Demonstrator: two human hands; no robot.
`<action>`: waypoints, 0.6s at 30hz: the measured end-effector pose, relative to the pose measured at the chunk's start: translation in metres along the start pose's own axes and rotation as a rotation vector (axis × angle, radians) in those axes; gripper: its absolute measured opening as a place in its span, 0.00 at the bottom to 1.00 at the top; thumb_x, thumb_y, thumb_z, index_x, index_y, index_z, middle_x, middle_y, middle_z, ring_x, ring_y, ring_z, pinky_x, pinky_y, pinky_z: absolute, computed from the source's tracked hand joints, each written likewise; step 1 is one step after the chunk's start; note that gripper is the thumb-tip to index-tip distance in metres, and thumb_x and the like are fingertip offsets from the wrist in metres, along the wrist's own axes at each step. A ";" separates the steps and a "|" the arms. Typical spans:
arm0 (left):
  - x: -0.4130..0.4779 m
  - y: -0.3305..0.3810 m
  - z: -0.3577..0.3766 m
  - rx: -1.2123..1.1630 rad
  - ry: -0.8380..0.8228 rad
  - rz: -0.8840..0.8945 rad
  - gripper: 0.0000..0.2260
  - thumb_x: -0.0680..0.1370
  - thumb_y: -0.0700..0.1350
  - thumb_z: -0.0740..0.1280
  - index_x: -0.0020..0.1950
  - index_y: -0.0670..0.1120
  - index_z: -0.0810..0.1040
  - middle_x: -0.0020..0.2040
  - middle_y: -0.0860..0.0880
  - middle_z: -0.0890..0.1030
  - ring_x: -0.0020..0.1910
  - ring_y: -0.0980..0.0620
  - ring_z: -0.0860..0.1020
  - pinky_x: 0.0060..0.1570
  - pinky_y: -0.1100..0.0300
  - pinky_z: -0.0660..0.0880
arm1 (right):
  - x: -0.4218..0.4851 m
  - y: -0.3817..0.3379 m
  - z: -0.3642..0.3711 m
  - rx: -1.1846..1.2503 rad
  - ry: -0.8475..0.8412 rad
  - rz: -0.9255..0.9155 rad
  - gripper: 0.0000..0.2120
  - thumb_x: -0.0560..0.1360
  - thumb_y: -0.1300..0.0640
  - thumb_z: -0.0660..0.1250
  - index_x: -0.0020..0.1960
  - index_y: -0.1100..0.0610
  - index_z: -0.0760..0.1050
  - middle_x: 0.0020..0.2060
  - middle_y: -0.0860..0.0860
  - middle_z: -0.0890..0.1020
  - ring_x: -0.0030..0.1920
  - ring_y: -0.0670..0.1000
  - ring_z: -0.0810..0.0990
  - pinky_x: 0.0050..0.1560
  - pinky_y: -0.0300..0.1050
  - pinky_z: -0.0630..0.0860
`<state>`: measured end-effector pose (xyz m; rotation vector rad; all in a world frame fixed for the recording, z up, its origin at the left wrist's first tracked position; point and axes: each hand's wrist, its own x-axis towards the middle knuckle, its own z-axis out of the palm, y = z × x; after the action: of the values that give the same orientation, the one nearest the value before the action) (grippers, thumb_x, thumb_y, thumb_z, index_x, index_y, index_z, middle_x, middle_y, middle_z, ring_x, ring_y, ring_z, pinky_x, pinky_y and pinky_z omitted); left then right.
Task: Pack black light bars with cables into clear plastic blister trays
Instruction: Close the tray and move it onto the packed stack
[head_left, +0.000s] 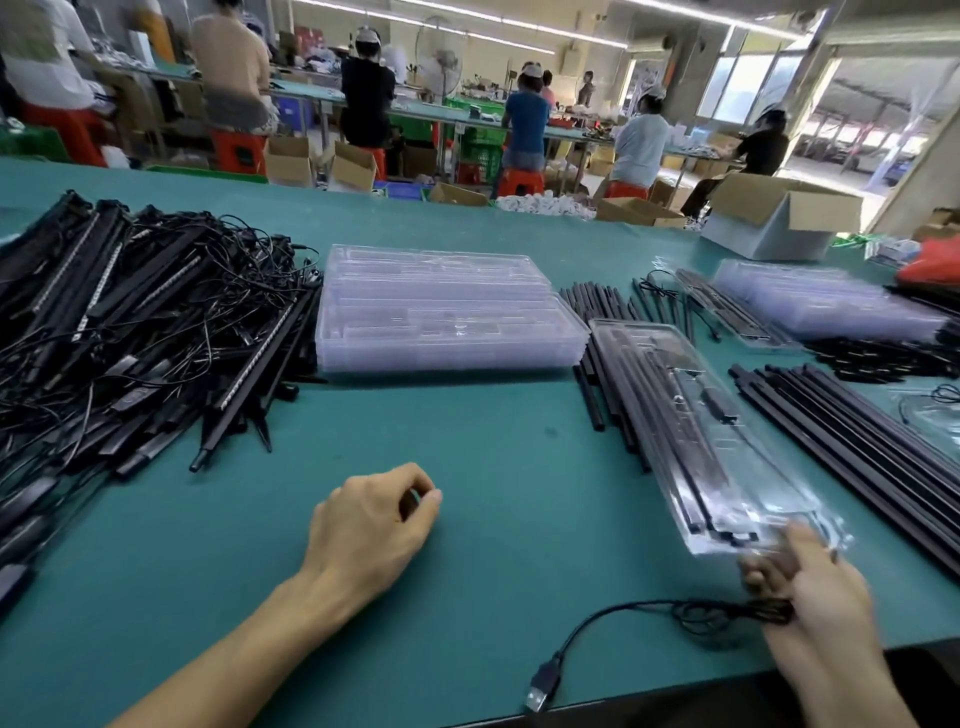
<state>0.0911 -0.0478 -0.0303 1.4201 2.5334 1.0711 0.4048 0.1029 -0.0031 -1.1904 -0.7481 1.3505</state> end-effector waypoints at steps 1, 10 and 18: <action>0.004 0.010 0.007 0.026 -0.020 0.036 0.07 0.75 0.59 0.66 0.45 0.57 0.77 0.33 0.59 0.77 0.39 0.54 0.79 0.39 0.57 0.75 | 0.003 0.001 0.008 0.003 0.003 0.003 0.07 0.82 0.55 0.61 0.46 0.57 0.71 0.36 0.53 0.75 0.24 0.46 0.76 0.22 0.34 0.72; 0.070 0.100 0.104 0.112 -0.274 0.535 0.12 0.80 0.48 0.59 0.61 0.55 0.78 0.59 0.53 0.79 0.59 0.48 0.72 0.58 0.53 0.70 | 0.014 0.014 0.025 0.148 -0.013 0.041 0.09 0.81 0.53 0.62 0.46 0.57 0.73 0.34 0.51 0.75 0.24 0.44 0.73 0.22 0.33 0.69; 0.099 0.182 0.178 0.388 -0.502 0.855 0.28 0.81 0.62 0.56 0.80 0.57 0.57 0.81 0.53 0.47 0.79 0.45 0.36 0.66 0.22 0.39 | 0.025 -0.018 0.003 -0.095 0.039 0.217 0.18 0.84 0.58 0.50 0.38 0.64 0.67 0.16 0.55 0.72 0.10 0.48 0.65 0.12 0.31 0.61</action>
<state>0.2309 0.1867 -0.0304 2.5792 1.8227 0.1460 0.4110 0.1307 0.0089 -1.4016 -0.6763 1.4773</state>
